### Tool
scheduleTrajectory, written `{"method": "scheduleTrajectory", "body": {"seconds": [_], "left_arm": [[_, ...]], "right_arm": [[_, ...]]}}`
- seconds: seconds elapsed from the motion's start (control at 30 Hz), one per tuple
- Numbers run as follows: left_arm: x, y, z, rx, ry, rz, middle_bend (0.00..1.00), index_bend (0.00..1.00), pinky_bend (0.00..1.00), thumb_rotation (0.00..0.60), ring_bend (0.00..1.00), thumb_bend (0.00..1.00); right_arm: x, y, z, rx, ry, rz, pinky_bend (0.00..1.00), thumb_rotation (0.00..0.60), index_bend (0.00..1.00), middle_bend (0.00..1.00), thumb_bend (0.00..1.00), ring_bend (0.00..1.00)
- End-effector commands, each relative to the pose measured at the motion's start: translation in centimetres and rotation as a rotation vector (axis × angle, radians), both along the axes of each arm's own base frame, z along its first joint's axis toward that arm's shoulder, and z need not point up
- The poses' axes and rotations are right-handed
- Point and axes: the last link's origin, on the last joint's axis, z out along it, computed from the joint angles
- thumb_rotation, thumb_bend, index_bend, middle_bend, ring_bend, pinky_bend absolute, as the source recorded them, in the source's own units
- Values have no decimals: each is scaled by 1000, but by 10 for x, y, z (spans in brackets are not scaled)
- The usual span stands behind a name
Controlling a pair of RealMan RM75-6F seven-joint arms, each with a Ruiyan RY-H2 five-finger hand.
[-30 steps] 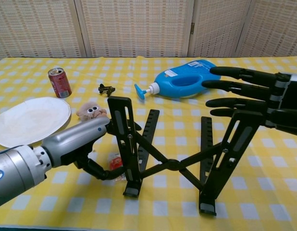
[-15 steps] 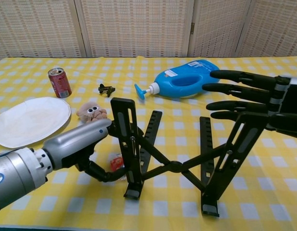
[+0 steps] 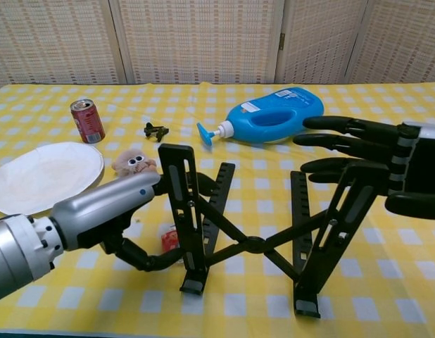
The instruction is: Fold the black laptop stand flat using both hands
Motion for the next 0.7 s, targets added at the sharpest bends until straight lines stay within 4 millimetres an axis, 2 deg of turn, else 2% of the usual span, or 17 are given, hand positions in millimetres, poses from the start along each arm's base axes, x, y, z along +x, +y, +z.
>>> {"method": "scheduleTrajectory", "body": {"seconds": [0.03,0.3,0.5,0.7], "left_arm": [[1,-2,6,16,5,-22,141,84,0,600,36,402],[4,-4,30,86,15,-77,96,22,0,600,1,395],[6,-5,50,154,9,-105,86,9,0,600,0,394],[5,-5,57,176,1,-111,84,9,0,600,0,394]], "right_arm": [[1,1,-2,-11,25,8,15,600,0,1,329,85],[11,0,-11,-65,66,31,15,600,0,0,329,81],[23,-9,-22,-95,64,7,15,600,0,0,328,71],[29,-21,-29,-112,62,-41,15,600,0,0,329,67]]}}
